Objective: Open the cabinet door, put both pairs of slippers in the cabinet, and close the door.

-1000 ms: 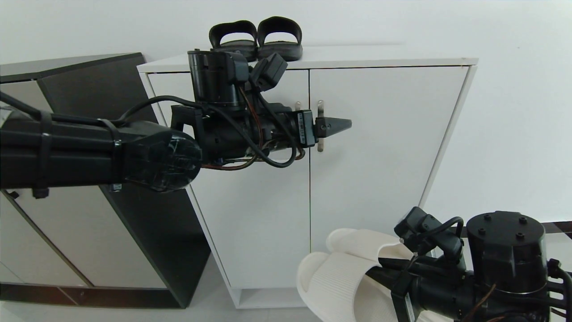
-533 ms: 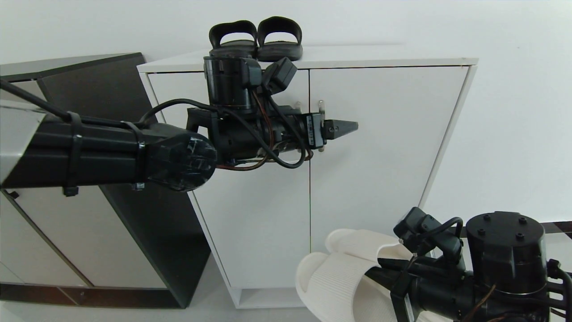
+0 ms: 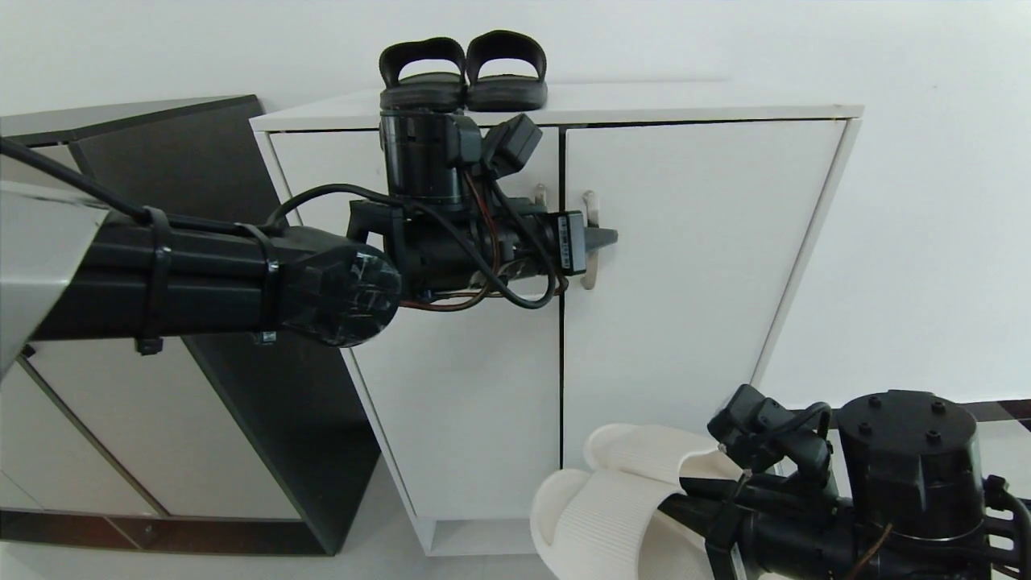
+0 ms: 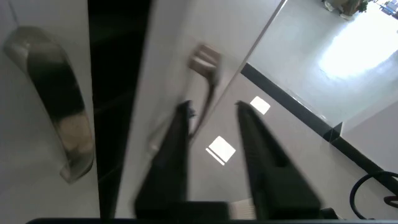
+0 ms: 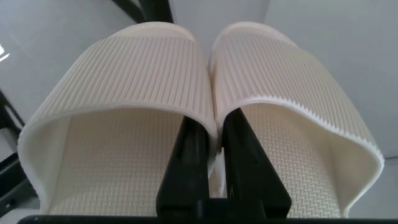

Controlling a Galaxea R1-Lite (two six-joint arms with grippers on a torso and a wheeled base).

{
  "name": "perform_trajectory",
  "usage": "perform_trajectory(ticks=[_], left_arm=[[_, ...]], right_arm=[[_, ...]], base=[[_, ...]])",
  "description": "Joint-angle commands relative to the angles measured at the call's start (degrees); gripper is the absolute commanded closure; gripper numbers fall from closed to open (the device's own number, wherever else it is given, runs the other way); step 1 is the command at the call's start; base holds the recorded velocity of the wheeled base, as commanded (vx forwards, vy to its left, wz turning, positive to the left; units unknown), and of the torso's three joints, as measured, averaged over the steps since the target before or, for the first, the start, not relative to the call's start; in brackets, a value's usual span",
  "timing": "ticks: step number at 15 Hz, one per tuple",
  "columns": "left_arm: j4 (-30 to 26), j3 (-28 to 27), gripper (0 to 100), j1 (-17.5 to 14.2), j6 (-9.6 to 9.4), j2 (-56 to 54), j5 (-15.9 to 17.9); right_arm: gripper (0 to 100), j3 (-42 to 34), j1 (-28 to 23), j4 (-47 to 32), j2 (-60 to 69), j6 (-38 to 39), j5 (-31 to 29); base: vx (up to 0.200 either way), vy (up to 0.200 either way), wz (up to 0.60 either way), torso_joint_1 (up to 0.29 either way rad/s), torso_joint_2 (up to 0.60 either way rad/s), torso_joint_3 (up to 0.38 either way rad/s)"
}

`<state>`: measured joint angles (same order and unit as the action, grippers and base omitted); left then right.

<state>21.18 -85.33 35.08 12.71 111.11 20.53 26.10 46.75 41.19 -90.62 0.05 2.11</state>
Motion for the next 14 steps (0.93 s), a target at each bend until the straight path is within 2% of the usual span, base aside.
perform_trajectory(ticks=[1, 5, 7, 11, 13, 14], left_arm=[[0.27, 0.26, 100, 0.16, -0.15, -1.07, -0.05], [0.27, 5.09, 100, 2.8, -0.41, -5.46, -0.23], [0.27, 7.02, 100, 4.03, -0.41, -7.57, -1.63], [0.89, 12.65, 100, 6.66, -0.32, -12.49, -1.72], [5.9, 18.19, 100, 8.6, -0.23, -15.66, -1.98], [6.51, 19.33, 100, 9.56, -0.23, -16.71, -3.13]], right_arm=[[100, -1.93, 0.45, 0.12, 0.98, -0.22, 2.73], [100, -5.27, 0.45, 0.12, 3.44, -3.48, 10.64], [100, -5.71, 0.45, 0.12, 3.96, -3.65, 14.33], [100, -5.89, 0.45, 0.12, 3.35, -3.65, 15.47], [100, -5.97, 0.45, 0.03, 2.65, -3.74, 15.56], [100, -6.24, 0.45, 0.03, 2.47, -3.74, 16.08]], base=[[0.0, 0.0, 0.0, 0.0, 0.0, 0.0], [0.0, 0.0, 0.0, 0.0, 0.0, 0.0], [0.0, 0.0, 0.0, 0.0, 0.0, 0.0], [0.0, 0.0, 0.0, 0.0, 0.0, 0.0], [0.0, 0.0, 0.0, 0.0, 0.0, 0.0], [0.0, 0.0, 0.0, 0.0, 0.0, 0.0]])
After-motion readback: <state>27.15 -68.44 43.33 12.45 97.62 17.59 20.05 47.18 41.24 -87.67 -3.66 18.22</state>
